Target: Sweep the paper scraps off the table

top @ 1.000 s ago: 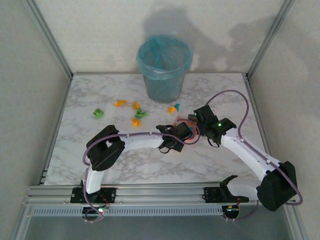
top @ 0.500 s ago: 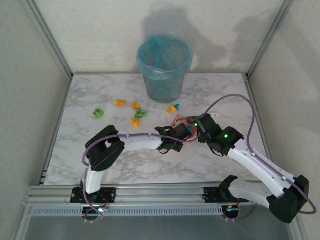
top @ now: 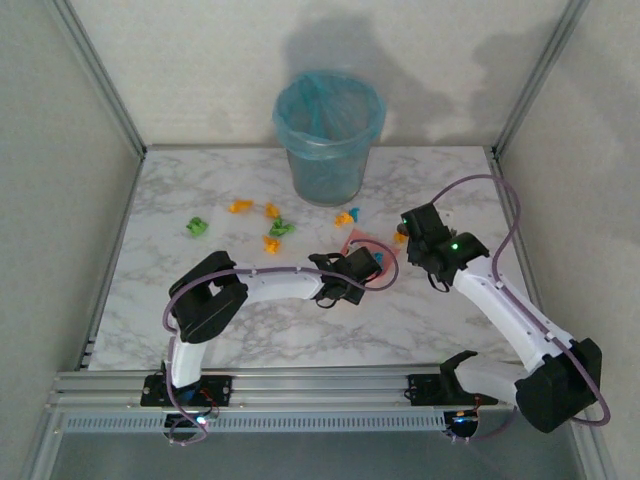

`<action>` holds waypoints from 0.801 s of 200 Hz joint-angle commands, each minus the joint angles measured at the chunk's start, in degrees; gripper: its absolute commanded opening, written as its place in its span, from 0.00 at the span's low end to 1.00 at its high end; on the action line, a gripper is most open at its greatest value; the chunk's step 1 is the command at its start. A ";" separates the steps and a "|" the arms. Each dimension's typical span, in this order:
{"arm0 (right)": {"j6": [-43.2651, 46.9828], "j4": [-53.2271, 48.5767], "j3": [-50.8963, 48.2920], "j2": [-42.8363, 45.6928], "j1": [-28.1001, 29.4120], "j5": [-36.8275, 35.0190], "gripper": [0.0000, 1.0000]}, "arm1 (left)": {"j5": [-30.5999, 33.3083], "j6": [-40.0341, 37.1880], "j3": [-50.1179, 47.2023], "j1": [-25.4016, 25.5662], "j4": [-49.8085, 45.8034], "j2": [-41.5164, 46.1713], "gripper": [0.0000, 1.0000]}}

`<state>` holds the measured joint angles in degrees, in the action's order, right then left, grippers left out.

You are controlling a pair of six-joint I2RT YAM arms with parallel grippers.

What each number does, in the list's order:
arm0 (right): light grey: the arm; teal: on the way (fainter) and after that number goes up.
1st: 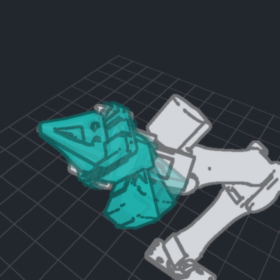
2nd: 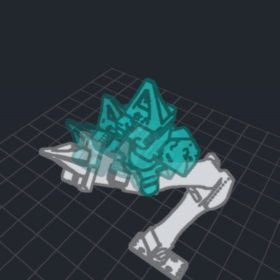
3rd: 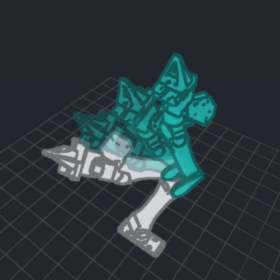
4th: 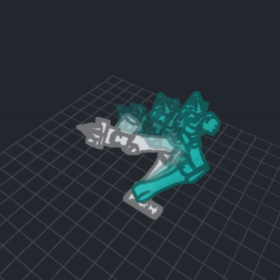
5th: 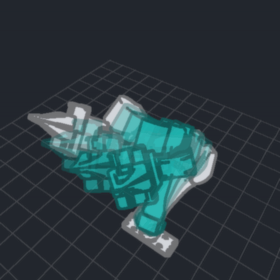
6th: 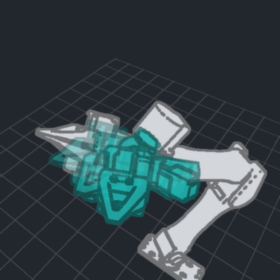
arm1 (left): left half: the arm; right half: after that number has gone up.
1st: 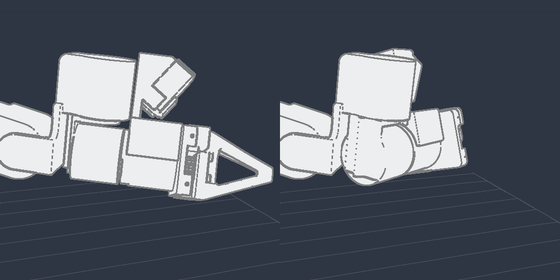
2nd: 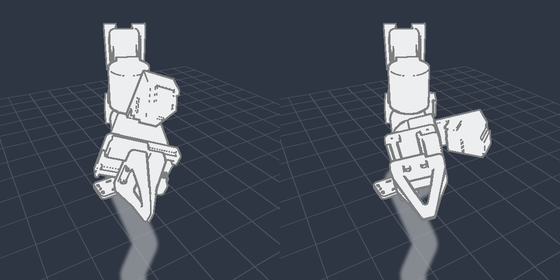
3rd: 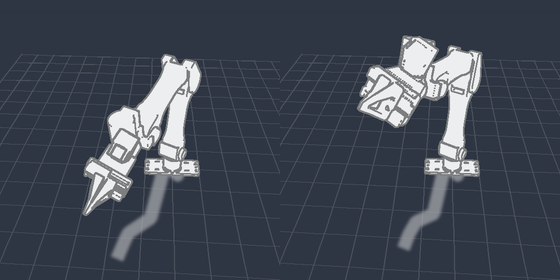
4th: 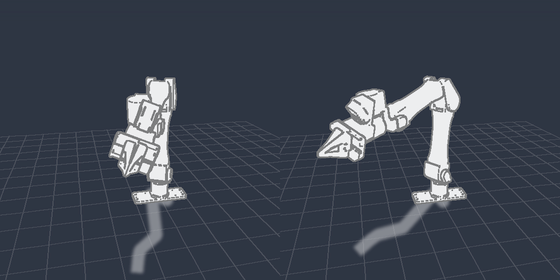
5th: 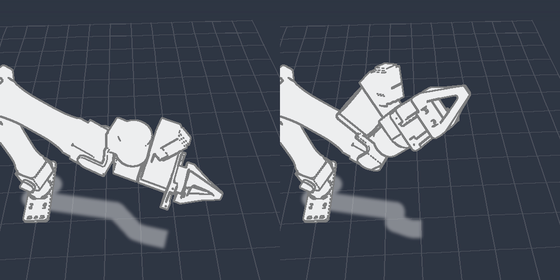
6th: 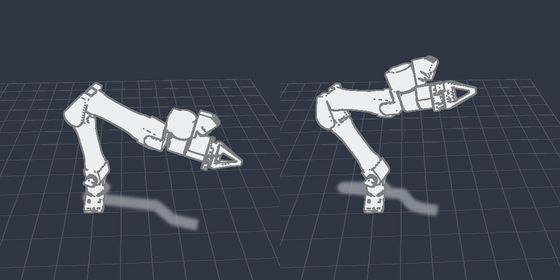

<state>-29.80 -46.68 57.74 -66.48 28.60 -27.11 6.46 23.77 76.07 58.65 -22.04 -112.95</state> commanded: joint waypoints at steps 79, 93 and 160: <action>1.94 4.68 -0.20 -2.12 -10.77 0.61 0.00 | -2.65 -1.37 6.72 -0.47 -11.77 -2.78 0.00; 2.86 4.91 0.19 -4.32 -10.83 1.36 0.00 | -2.97 -1.61 7.62 -0.65 -12.27 -3.58 0.00; 5.11 4.77 0.01 -7.96 -8.08 3.61 0.00 | -6.38 -2.25 11.56 -2.27 -13.98 -6.26 0.00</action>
<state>-26.37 -41.63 57.76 -73.89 19.03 -24.34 2.04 22.63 86.06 57.23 -32.21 -117.19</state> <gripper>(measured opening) 0.321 0.237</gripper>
